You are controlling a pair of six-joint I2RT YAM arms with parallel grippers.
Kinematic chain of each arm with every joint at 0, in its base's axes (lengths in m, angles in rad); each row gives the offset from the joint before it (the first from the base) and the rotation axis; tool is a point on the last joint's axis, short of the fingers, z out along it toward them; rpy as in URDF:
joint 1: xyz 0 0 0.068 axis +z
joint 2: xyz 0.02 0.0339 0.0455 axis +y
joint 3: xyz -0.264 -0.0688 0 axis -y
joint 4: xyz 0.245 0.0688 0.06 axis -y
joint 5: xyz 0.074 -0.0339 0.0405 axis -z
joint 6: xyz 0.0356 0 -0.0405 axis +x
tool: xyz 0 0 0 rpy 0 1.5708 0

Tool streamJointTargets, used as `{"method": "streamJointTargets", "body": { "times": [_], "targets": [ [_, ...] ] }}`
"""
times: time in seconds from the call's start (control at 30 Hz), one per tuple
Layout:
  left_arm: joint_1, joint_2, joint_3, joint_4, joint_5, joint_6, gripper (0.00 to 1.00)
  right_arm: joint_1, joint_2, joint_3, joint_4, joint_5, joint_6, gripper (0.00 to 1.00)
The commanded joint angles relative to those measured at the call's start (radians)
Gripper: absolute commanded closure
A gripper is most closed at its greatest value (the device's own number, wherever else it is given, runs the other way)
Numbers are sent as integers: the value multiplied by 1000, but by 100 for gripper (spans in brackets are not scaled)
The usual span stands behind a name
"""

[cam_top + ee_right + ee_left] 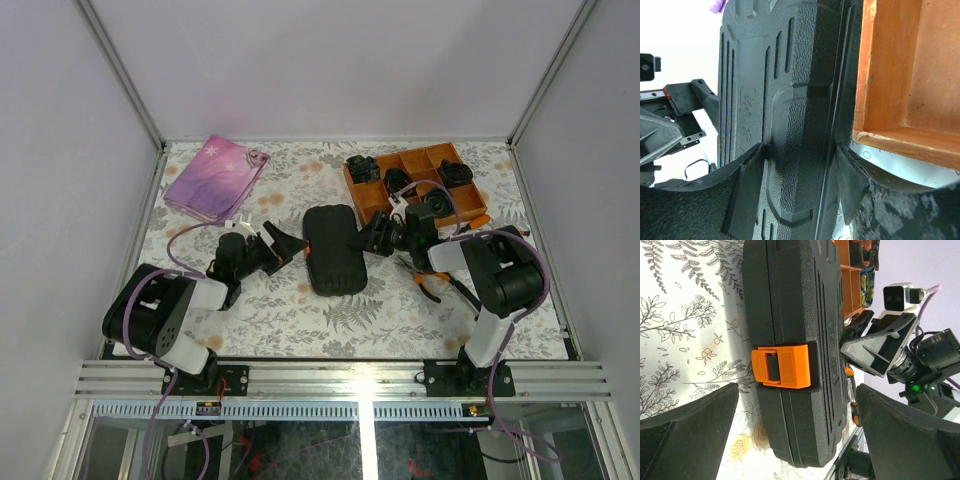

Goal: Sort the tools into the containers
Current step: Open the storage box at the center of the board.

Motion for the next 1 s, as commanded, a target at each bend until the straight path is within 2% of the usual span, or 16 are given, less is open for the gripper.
{"method": "streamJointTargets", "body": {
  "times": [0.0,0.27,0.6,0.97],
  "targets": [
    [5,34,5,131,33,-33,0,-32,77,-65,-3,3,41,52],
    [5,113,13,239,63,-91,0,-60,129,-93,103,-53,107,53],
    [-13,214,35,383,91,-164,0,-71,149,-100,121,-64,112,53],
    [-49,264,83,379,73,-160,0,-70,141,-101,105,-64,100,53]
  ]
}}
